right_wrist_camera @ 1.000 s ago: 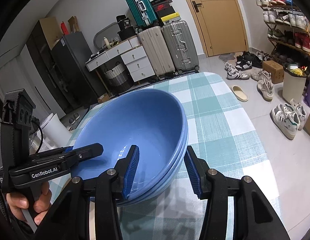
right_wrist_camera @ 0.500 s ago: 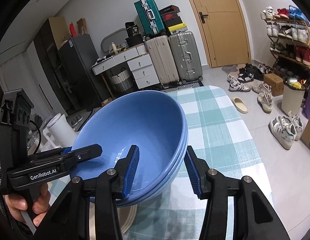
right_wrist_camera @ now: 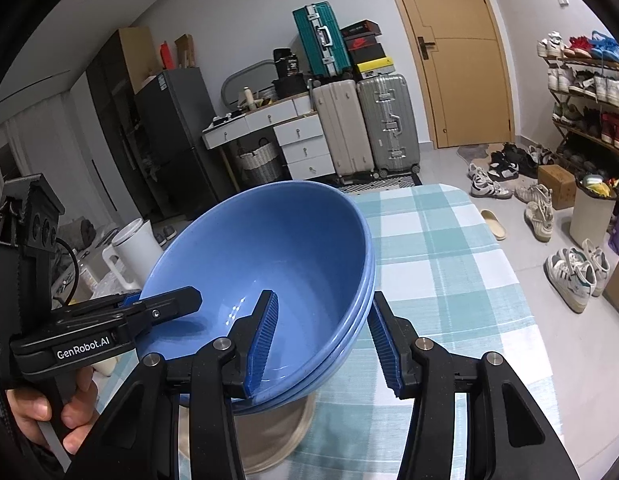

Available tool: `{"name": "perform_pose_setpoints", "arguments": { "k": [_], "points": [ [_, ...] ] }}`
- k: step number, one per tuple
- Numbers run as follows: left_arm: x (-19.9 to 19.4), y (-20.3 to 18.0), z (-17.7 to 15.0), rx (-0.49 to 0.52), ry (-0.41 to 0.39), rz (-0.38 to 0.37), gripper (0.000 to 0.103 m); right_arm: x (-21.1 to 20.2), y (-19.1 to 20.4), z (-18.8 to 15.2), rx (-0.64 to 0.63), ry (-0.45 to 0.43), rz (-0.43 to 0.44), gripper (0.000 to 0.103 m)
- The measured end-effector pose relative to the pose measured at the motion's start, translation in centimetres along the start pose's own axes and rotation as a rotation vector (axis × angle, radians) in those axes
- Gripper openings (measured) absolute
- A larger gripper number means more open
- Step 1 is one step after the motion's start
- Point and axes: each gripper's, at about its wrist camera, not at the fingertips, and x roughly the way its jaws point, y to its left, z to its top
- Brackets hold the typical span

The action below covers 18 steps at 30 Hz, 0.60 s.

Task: Organize plates and bowls
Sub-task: 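Carry the bowl stack with both grippers over the cream plate stack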

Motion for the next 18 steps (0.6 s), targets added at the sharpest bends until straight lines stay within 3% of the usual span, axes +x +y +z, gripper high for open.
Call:
{"name": "perform_pose_setpoints", "arguments": {
  "k": [10,18],
  "points": [
    [-2.9,2.2,-2.3,-0.011,-0.016,0.055,0.03,1.1,2.8,-1.2,-0.02,0.008,0.035,0.048],
    [-2.0,4.3,-3.4,-0.038,0.0,0.101,0.03,3.4,4.6,-2.4,-0.047,0.038,0.058,0.048]
  ]
}}
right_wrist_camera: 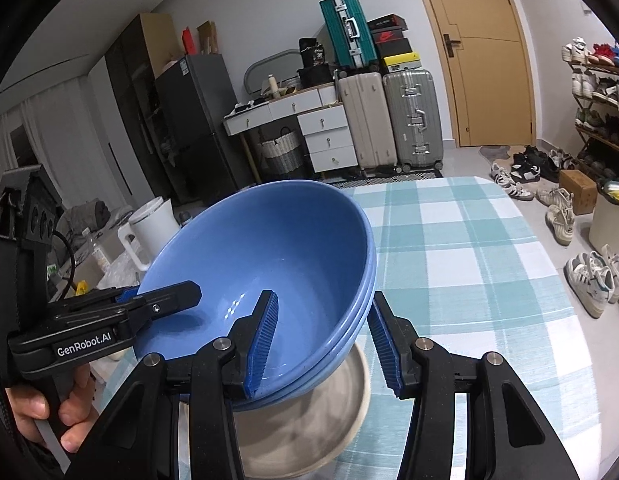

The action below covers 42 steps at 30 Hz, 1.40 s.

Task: Organize plates and bowls
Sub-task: 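Carry the bowl stack with both grippers over the cream plate stack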

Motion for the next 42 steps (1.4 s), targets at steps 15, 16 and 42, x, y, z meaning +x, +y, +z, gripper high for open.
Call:
{"name": "perform_pose_setpoints", "arguments": {
  "k": [15,16,42],
  "points": [
    [3.3,2.6,-1.9,-0.015,0.036,0.045,0.03,3.0,0.9,-2.2,-0.024,0.033,0.013,0.048],
    [3.5,2.7,-2.0,-0.018,0.039,0.043,0.03,3.2,0.9,-2.4,-0.026,0.034,0.011,0.048],
    [6.9,3.8,-2.4,-0.001,0.042,0.048,0.03,5.0,0.5,-3.0,-0.013,0.04,-0.009,0.048]
  ]
}}
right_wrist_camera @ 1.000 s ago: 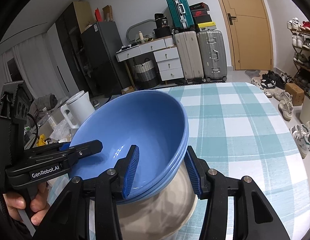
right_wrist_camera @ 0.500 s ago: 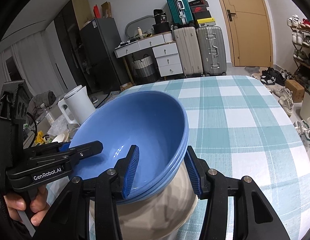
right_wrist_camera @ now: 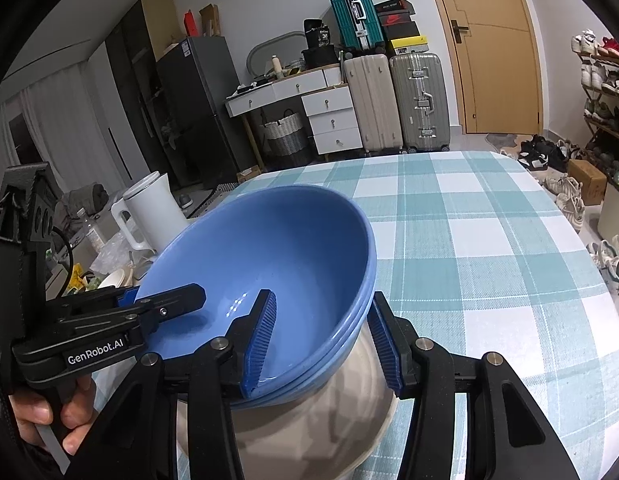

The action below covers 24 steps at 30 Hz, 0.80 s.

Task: Organize plates and bowls
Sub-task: 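Carry the bowl stack with both grippers over the cream plate stack, then lower the bowl stack onto the plates and open both grippers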

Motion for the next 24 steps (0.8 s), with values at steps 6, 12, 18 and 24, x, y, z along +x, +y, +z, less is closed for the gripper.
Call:
{"name": "perform_pose_setpoints", "arguments": {
  "k": [6,12,18,24],
  "points": [
    [0.3,0.0,0.1,0.009,-0.007,-0.006,0.033,0.2,0.0,0.1,-0.013,0.006,0.002,0.051],
    [-0.2,0.2,0.0,0.034,-0.029,0.011,0.063,0.3,-0.3,0.2,-0.024,0.015,0.017,0.064],
    [-2.4,1.7,-0.1,0.036,-0.103,-0.013,0.081,-1.2,-0.9,0.4,-0.055,-0.01,0.055,0.087],
    [-5.3,2.5,-1.5,0.084,-0.19,-0.002,0.102,-3.6,-1.2,0.0,-0.117,-0.085,0.066,0.102]
  ]
}}
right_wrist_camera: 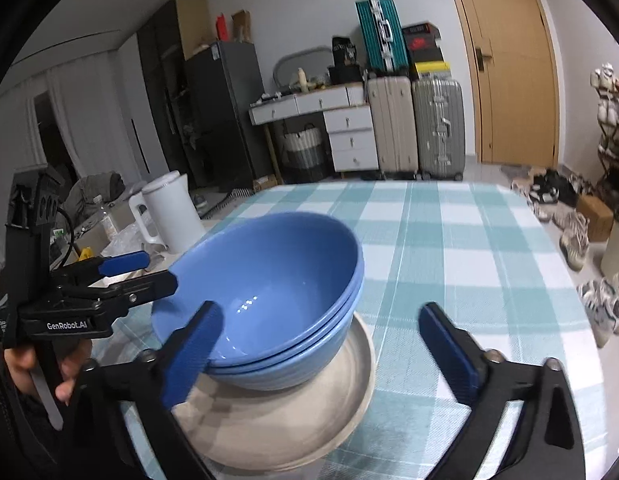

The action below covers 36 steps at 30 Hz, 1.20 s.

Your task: Organize plates and bowls

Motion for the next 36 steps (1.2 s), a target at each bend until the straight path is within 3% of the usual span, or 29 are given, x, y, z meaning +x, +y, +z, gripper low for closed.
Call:
{"name": "perform_pose_setpoints", "arguments": {
  "k": [4,10,17,23,36],
  "points": [
    [-2.1,0.4,-1.0,0.016,-0.058,-0.021,0.102,-1.3,0.0,-0.6,-0.052,-0.043,0.023,0.102],
    [-3.2,1.7,-3.1,-0.014,-0.058,-0.029,0.102,-2.0,0.0,-2.3,-0.125,-0.045,0.046,0.102],
    [-2.3,2.8,-5.2,-0.023,-0.088,-0.057,0.102,-1.8,-0.6,-4.5,-0.143,-0.013,0.044,0.102],
    [-1.5,2.8,-6.5,0.026,-0.127,-0.026,0.102,-2.6,-1.1,-6.0,-0.159,-0.061,0.051,0.102],
    [-0.2,1.8,-7.6,0.09,-0.145,-0.051,0.102,-4.3,-2.0,-6.5,-0.132,-0.165,0.083,0.103]
  ]
}}
